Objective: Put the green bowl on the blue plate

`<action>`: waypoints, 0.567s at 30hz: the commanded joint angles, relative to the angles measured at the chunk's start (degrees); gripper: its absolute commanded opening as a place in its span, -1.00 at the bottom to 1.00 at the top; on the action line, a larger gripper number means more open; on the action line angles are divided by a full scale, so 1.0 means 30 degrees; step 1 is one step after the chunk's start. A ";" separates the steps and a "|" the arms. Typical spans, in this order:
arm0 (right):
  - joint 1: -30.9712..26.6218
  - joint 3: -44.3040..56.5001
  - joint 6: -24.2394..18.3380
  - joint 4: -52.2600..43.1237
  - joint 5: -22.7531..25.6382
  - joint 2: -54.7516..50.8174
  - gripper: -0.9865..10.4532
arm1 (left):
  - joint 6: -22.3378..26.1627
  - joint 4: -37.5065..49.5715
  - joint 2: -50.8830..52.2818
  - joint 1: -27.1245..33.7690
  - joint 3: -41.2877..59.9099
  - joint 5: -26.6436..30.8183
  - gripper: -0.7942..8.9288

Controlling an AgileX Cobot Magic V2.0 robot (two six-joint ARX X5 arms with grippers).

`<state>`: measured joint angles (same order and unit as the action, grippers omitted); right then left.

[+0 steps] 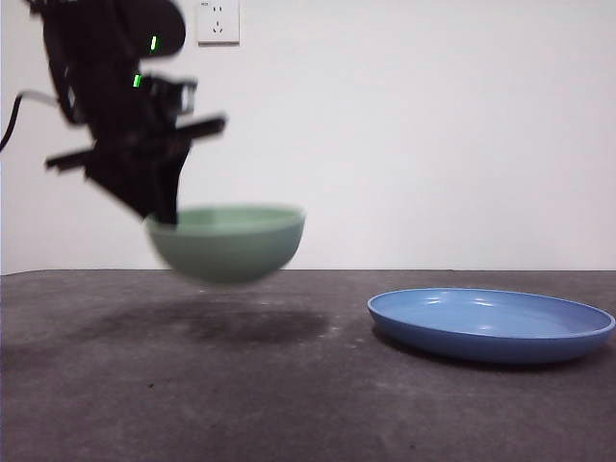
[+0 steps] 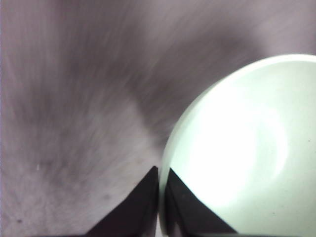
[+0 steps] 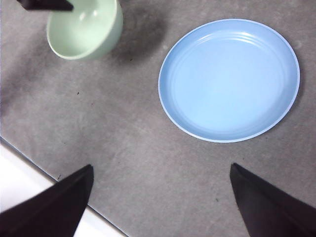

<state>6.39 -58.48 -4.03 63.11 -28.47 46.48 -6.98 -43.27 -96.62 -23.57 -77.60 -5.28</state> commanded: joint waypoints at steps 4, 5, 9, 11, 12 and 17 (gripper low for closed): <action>0.0073 -0.0415 0.0459 -0.0168 0.0000 0.0073 -0.05 | -0.0423 -0.0066 -0.0124 -0.1479 -0.2280 -0.0117 -0.82; 0.0073 -0.0415 0.0612 -0.0168 0.0000 0.0073 -0.05 | -0.0430 -0.0044 -0.0153 -0.1785 -0.2565 -0.0117 -0.82; 0.0073 -0.0415 0.0801 -0.0168 0.0000 0.0066 -0.05 | -0.0576 0.0277 -0.0576 -0.2790 -0.3585 -0.0117 -0.81; 0.0073 -0.0423 0.0925 -0.0160 -0.0007 0.0036 -0.05 | -0.0707 0.0408 -0.0984 -0.3191 -0.4116 -0.0117 -0.81; 0.0073 -0.0423 0.1056 -0.0160 0.0000 0.0015 -0.05 | -0.0809 0.0459 -0.1275 -0.3388 -0.4422 -0.0117 -0.81; 0.0073 -0.0452 0.1275 -0.0146 0.0007 -0.0678 -0.05 | -0.1005 0.0335 -0.3257 -0.4328 -0.6404 -0.0117 -0.81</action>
<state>6.39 -58.48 -1.04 63.09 -28.45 44.31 -9.19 -42.52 -104.47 -35.57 -94.59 -5.58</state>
